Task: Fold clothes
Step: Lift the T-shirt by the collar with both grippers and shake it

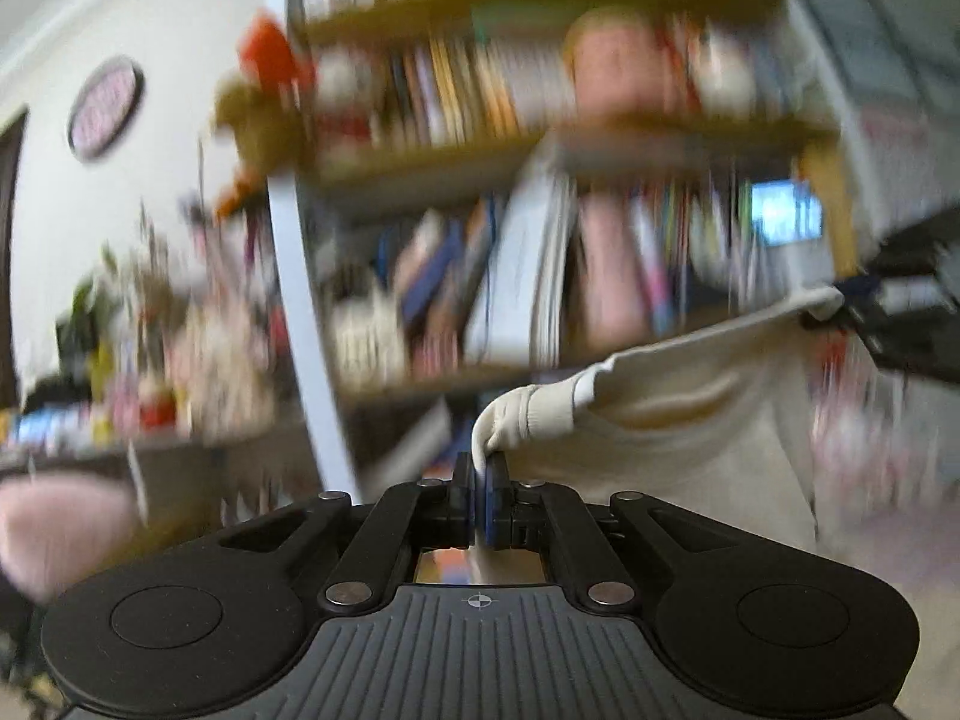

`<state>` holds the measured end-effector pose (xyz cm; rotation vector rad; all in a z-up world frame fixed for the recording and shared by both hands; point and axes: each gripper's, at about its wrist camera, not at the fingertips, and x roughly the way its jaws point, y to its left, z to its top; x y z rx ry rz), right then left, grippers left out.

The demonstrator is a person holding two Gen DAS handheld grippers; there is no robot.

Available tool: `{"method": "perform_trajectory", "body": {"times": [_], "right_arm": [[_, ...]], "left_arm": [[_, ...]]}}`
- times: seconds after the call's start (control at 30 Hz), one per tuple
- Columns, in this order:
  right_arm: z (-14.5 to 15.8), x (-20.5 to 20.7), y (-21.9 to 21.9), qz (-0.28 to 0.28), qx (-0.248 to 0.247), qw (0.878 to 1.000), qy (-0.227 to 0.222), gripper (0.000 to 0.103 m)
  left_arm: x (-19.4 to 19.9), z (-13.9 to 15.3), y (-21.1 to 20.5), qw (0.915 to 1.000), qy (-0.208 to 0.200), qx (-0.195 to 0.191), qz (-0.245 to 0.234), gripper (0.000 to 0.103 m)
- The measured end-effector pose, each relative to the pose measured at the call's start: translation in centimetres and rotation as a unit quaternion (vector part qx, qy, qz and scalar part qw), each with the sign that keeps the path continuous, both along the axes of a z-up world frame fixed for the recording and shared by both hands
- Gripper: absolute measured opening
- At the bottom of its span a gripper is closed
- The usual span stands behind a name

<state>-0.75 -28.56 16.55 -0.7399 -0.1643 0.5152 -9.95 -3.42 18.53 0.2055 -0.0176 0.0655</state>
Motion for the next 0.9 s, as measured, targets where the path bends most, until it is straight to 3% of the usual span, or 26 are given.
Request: {"method": "perform_trajectory", "body": {"times": [0.13, 0.3, 0.47, 0.6, 0.67, 0.73, 0.8, 0.9], "right_arm": [[5.0, -6.4, -0.5, -0.07, 0.075, 0.989, -0.106, 0.011], [10.0, -16.0, 0.5, -0.122, 0.132, 0.95, -0.256, 0.011], [12.9, -23.8, 1.8, -0.144, 0.163, 0.907, -0.36, 0.011], [14.9, -27.2, 3.1, -0.144, 0.168, 0.882, -0.416, 0.011], [15.8, -28.2, 3.4, -0.141, 0.171, 0.873, -0.434, 0.011], [16.1, -27.3, 3.4, -0.141, 0.168, 0.88, -0.421, 0.011], [16.2, -25.8, 3.3, -0.144, 0.163, 0.893, -0.395, 0.011], [15.8, -23.0, 3.2, -0.15, 0.151, 0.913, -0.349, 0.011]], "left_arm": [[-3.7, 5.2, 0.4, 0.992, -0.124, 0.002, -0.022, 0.004], [-9.9, 9.1, 1.2, 0.9658, -0.254, 0.019, -0.048, 0.004], [-14.9, 11.4, 2.6, 0.9361, -0.345, 0.008, -0.066, 0.004], [-16.5, 13.4, 3.7, 0.9182, -0.389, -0.007, -0.077, 0.004], [-16.3, 14.0, 4.0, 0.9155, -0.393, -0.016, -0.083, 0.004], [-15.2, 14.1, 4.1, 0.9201, -0.383, -0.014, -0.081, 0.004], [-13.3, 13.9, 4.1, 0.9318, -0.354, -0.009, -0.079, 0.004], [-8.2, 12.2, 4.0, 0.96, -0.269, -0.002, -0.078, 0.004]]}}
